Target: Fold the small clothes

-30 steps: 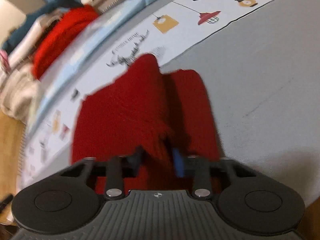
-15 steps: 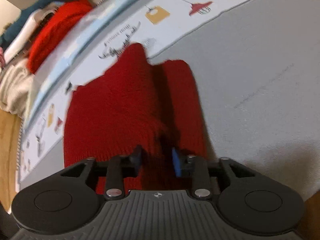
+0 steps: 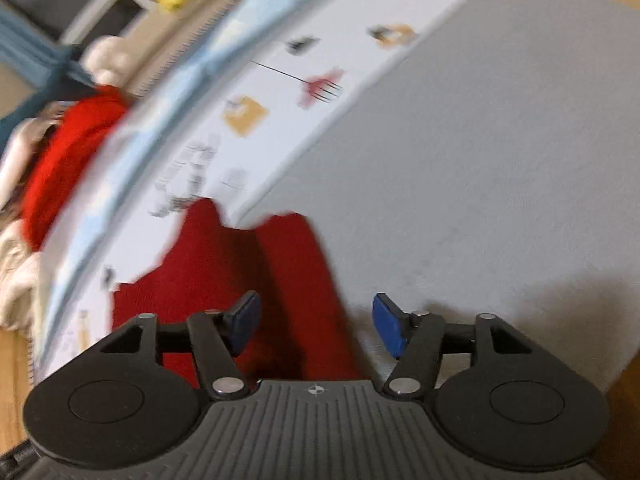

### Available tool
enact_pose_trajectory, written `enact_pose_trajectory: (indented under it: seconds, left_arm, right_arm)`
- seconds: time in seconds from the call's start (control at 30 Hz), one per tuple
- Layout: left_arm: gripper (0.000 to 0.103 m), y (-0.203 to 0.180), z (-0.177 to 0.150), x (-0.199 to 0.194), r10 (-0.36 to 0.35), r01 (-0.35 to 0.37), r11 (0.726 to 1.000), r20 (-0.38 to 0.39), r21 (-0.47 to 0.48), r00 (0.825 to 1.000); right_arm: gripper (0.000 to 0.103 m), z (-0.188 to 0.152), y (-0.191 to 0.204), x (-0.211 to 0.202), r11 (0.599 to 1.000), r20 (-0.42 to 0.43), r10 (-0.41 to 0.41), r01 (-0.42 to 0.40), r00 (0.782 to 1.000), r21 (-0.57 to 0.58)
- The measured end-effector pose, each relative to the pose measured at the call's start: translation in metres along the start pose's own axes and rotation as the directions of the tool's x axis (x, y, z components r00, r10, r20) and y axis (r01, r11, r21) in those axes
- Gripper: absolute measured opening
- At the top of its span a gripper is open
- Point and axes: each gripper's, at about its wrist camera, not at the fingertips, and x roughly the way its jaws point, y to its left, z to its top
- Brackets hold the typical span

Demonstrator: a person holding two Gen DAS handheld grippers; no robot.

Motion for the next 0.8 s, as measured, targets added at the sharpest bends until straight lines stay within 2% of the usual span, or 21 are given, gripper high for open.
enact_pose_trajectory:
  seconds: [0.07, 0.17, 0.2, 0.27, 0.3, 0.33, 0.4, 0.43, 0.47, 0.53, 0.67, 0.8]
  left_arm:
    - [0.093, 0.009, -0.002, 0.011, -0.022, 0.022, 0.999, 0.007, -0.034, 1.000]
    - [0.093, 0.020, -0.014, 0.024, -0.096, 0.096, 0.988, 0.005, -0.125, 0.995]
    - [0.094, 0.022, -0.010, 0.028, -0.117, 0.115, 0.980, -0.002, -0.160, 0.993]
    - [0.094, 0.023, -0.010, 0.032, -0.114, 0.113, 0.976, 0.004, -0.184, 0.993]
    - [0.093, 0.020, -0.008, 0.032, -0.111, 0.111, 0.977, 0.006, -0.183, 0.994]
    - [0.088, 0.018, -0.007, 0.031, -0.102, 0.102, 0.979, 0.011, -0.175, 0.995]
    - [0.076, 0.012, -0.005, 0.025, -0.093, 0.095, 0.985, 0.022, -0.145, 0.995]
    - [0.066, 0.010, -0.003, 0.021, -0.094, 0.096, 0.988, 0.027, -0.123, 0.995]
    - [0.060, 0.006, -0.002, 0.012, -0.096, 0.099, 0.989, 0.027, -0.107, 0.995]
    - [0.054, 0.004, 0.006, -0.003, -0.102, 0.103, 0.993, 0.019, -0.065, 0.995]
    - [0.052, 0.007, 0.019, -0.043, -0.065, 0.063, 0.997, 0.063, 0.043, 0.996]
    - [0.051, 0.035, 0.036, -0.086, -0.025, 0.015, 0.997, 0.118, 0.077, 0.993]
  right_arm:
    - [0.066, -0.003, -0.007, 0.021, 0.999, -0.109, -0.035, 0.038, 0.993, 0.029]
    - [0.066, -0.013, -0.016, 0.042, 0.996, -0.247, -0.054, 0.070, 0.968, 0.058]
    - [0.066, -0.015, -0.013, 0.043, 0.996, -0.251, -0.050, 0.068, 0.967, 0.060]
    - [0.066, -0.015, -0.008, 0.044, 0.998, -0.244, -0.040, 0.050, 0.969, 0.038]
    - [0.060, -0.017, -0.005, 0.045, 0.999, -0.249, -0.033, 0.040, 0.968, 0.024]
    - [0.043, -0.019, -0.002, 0.048, 0.999, -0.257, -0.020, 0.026, 0.966, 0.020]
    - [0.026, -0.019, 0.002, 0.050, 1.000, -0.255, 0.019, -0.013, 0.967, 0.028]
    - [0.021, -0.019, 0.007, 0.049, 1.000, -0.241, 0.019, -0.018, 0.970, 0.006]
    - [0.021, -0.020, 0.012, 0.048, 1.000, -0.228, 0.012, -0.016, 0.974, -0.017]
    - [0.018, -0.023, 0.019, 0.045, 1.000, -0.213, 0.015, -0.020, 0.977, -0.023]
    - [0.017, -0.028, 0.037, 0.042, 0.998, -0.190, 0.058, -0.063, 0.980, -0.023]
    - [0.017, -0.041, 0.066, 0.051, 0.990, -0.216, 0.135, -0.140, 0.967, -0.008]
